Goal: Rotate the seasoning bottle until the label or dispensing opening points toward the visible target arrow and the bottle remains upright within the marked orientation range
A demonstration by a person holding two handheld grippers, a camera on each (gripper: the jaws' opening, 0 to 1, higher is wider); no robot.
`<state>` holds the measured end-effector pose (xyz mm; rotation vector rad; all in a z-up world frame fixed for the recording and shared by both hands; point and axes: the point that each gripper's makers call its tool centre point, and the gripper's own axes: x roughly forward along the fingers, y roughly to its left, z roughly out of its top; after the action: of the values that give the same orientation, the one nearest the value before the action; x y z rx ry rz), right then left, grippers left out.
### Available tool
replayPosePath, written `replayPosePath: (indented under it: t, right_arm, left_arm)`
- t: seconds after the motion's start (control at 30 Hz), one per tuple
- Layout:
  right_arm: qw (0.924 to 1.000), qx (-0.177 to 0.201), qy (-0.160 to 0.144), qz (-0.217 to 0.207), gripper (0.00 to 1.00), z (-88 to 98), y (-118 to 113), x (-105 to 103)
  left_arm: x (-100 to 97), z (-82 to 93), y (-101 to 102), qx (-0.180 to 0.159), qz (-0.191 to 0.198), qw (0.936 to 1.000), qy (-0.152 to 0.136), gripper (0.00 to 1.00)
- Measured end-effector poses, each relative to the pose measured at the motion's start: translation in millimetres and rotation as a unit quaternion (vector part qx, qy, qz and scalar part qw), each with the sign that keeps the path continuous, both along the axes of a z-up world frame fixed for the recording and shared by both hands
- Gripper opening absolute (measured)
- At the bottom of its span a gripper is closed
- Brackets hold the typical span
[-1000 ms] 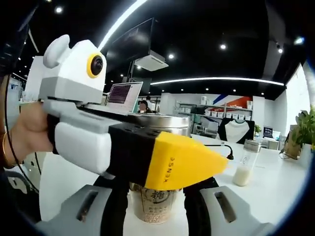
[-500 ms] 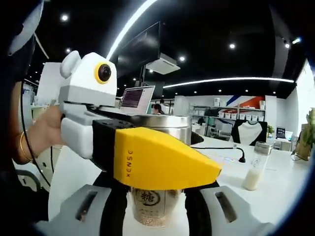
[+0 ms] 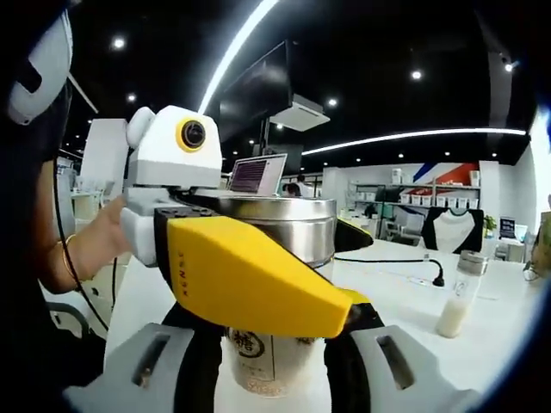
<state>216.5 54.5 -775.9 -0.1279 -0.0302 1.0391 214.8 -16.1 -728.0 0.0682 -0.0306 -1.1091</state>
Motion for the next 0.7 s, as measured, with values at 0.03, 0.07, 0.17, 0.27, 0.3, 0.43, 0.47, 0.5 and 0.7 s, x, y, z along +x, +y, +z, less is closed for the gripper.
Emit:
replayPosePath:
  t: [0.03, 0.07, 0.17, 0.27, 0.3, 0.43, 0.47, 0.5, 0.7]
  right_arm:
    - [1.0, 0.0, 0.002, -0.001, 0.43, -0.3, -0.2, 0.3]
    - [1.0, -0.001, 0.002, -0.002, 0.43, -0.5, -0.2, 0.4]
    - [1.0, -0.004, 0.003, -0.003, 0.43, -2.3, -0.2, 1.0]
    - [0.9999, -0.009, 0.004, -0.006, 0.43, -4.9, -0.3, 1.9]
    - [0.9999, -0.011, 0.004, -0.008, 0.43, -5.5, -0.3, 2.1]
    - [0.9997, -0.013, 0.01, -0.016, 0.43, -8.1, -0.5, 3.7]
    - [0.9997, -0.013, 0.012, -0.017, 0.43, -8.9, -0.3, 4.2]
    - [0.9996, -0.014, 0.014, -0.02, 0.43, -10.3, -0.2, 4.9]
    - [0.9984, -0.02, 0.023, -0.049, 0.43, -16.0, -2.4, 11.2]
  left_arm:
    - [0.6, -0.3, 0.0, 0.0, 0.001, 1.0, 0.001, 0.48]
    - [0.8, -0.5, 0.0, 0.0, 0.001, 1.0, 0.001, 0.48]
    - [1.8, -2.2, 0.2, 0.001, 0.002, 1.0, 0.005, 0.48]
    - [3.0, -4.6, 0.4, 0.003, 0.003, 1.0, 0.008, 0.48]
    - [3.0, -5.3, 0.5, 0.004, 0.003, 0.9999, 0.009, 0.48]
    - [4.9, -8.0, 0.3, 0.009, 0.003, 0.9999, 0.012, 0.48]
    - [5.5, -8.9, 0.3, 0.01, 0.003, 0.9998, 0.014, 0.48]
    - [6.5, -10.3, 0.7, 0.013, 0.004, 0.9998, 0.016, 0.48]
    - [12.0, -15.8, 1.9, 0.029, 0.016, 0.9994, 0.014, 0.48]
